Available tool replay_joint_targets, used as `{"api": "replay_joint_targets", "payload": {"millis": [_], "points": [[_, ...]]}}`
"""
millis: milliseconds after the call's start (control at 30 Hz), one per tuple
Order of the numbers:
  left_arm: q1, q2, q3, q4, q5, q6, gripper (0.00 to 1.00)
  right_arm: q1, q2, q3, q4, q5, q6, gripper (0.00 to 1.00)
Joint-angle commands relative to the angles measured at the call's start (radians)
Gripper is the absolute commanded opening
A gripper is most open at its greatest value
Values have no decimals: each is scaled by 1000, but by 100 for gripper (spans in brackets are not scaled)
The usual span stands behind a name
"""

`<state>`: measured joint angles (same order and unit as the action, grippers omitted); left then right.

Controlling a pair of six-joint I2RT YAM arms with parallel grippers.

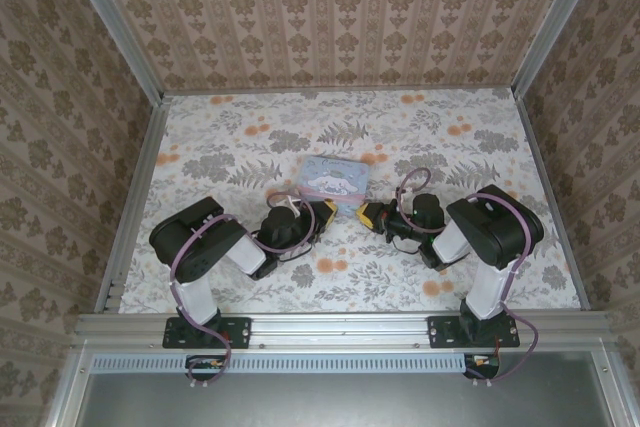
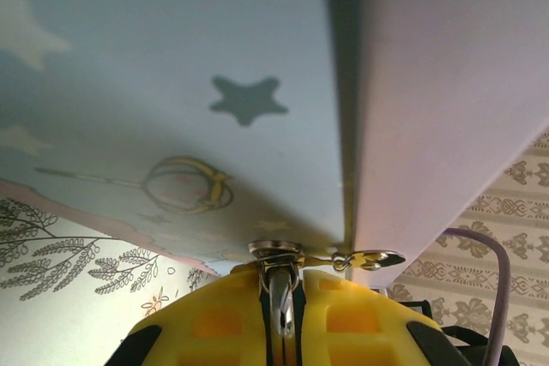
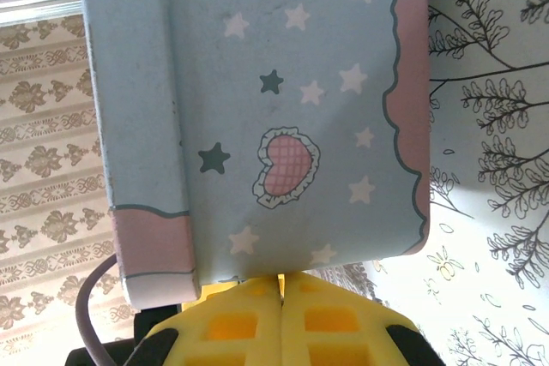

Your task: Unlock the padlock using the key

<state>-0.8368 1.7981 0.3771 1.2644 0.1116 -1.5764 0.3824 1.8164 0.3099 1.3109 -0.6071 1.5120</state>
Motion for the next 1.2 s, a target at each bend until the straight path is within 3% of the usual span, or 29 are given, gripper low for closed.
{"api": "replay_joint_targets", "payload": {"millis": [0, 267, 600, 1167], "points": [[-9, -2, 3, 40, 98, 26, 0, -22, -47, -7, -4, 6, -39, 0], [2, 3, 14, 40, 127, 30, 0, 32, -122, -15, -55, -42, -76, 0], [5, 9, 25, 39, 146, 26, 0, 118, -118, 5, -67, -9, -75, 0], [25, -11, 7, 40, 161, 32, 0, 96, -141, -84, -73, 27, -96, 0]]}}
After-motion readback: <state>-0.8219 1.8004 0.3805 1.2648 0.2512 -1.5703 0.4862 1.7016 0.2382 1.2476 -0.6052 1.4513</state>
